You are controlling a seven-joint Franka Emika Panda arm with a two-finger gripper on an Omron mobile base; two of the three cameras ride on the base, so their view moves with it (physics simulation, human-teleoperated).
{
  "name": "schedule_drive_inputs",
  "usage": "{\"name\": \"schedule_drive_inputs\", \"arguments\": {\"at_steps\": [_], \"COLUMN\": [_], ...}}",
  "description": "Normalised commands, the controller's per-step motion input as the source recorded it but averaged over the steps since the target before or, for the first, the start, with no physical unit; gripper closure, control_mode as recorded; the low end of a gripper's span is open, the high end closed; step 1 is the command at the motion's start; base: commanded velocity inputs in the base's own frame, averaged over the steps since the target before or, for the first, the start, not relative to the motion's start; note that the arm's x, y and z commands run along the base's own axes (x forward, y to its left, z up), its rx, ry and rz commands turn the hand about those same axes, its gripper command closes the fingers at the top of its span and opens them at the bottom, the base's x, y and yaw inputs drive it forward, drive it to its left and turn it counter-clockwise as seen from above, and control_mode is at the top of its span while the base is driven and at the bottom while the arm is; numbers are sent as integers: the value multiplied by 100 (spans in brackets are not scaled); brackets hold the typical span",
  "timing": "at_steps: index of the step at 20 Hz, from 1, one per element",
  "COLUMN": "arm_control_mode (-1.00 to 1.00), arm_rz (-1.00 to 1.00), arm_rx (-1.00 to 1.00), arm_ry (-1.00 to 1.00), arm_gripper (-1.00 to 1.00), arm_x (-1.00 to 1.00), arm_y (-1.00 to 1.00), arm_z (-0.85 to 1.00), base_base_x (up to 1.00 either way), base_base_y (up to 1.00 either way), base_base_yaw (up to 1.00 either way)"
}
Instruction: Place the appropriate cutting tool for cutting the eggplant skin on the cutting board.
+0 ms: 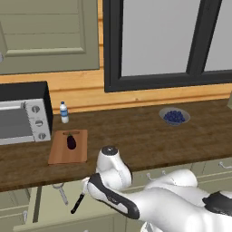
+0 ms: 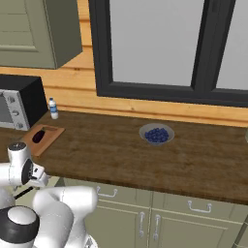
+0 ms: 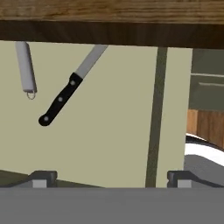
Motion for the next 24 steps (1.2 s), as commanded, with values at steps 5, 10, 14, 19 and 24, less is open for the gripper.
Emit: {"name": "schedule_drive_inputs", "arguments": {"at_steps": [5,10,14,19,24], "arm_control_mode": [-100,-100,-100,-100,-100], "arm_rz": [2,2,3,4,5], "arm_rx": [-1,-3,0,0,0], "arm_ry": [20,18,9,2,0], "arm_gripper": [-100,-100,-100,-100,-100], "arm_x": [-15,-17,-37,-65,-95], "arm_y": [19,19,15,6,0], "arm_z": [-22,-29,-31,-24,-17], "base_base_x": [0,0,0,0,0], "base_base_y": [0,0,0,0,0], "base_base_yaw": [0,0,0,0,0]}}
